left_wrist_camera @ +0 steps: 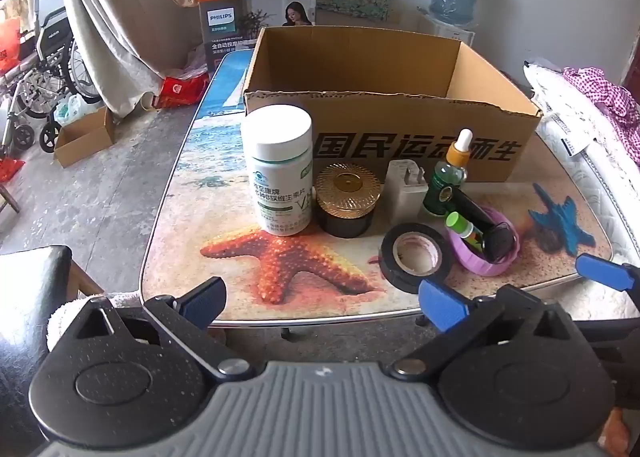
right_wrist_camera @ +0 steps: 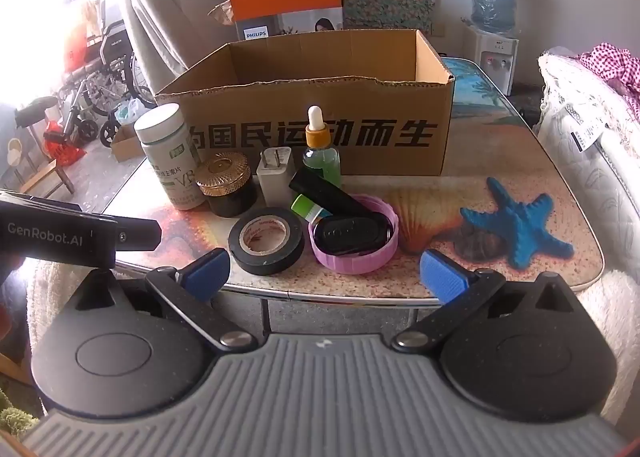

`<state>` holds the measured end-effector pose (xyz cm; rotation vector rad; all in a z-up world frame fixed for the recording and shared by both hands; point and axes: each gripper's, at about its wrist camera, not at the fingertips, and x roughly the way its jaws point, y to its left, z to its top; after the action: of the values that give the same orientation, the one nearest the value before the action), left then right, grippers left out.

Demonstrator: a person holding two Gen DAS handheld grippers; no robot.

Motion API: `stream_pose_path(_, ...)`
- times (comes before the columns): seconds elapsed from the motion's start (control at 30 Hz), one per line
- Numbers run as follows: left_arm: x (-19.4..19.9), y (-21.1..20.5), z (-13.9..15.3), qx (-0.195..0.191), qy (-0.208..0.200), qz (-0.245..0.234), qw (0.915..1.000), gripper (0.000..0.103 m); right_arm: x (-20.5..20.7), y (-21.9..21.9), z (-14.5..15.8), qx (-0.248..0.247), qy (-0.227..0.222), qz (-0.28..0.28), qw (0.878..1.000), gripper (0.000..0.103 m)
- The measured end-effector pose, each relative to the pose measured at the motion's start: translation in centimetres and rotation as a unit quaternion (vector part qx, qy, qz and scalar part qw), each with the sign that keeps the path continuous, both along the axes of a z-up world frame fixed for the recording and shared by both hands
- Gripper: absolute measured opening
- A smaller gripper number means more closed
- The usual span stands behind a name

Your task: Organize rigid objects

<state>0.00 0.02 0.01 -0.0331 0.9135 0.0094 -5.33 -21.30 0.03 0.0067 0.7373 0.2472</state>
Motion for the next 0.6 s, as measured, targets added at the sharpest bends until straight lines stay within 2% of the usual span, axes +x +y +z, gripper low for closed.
stream_pose_path(0.27, 0.2, 1.7, -0.3, -0.002, -0.001, 0.011, 0.9999, 0.103, 0.4, -0.1, 0.1, 0.001, -0.004, -0.007, 1.000, 0.102)
stream_pose_path(0.6, 0.9, 0.7, -0.6, 0.013, 0.008, 0.024, 0.9996, 0.103, 1.1, 0.1, 0.1, -0.005, 0.004, -0.001, 1.000, 0.102)
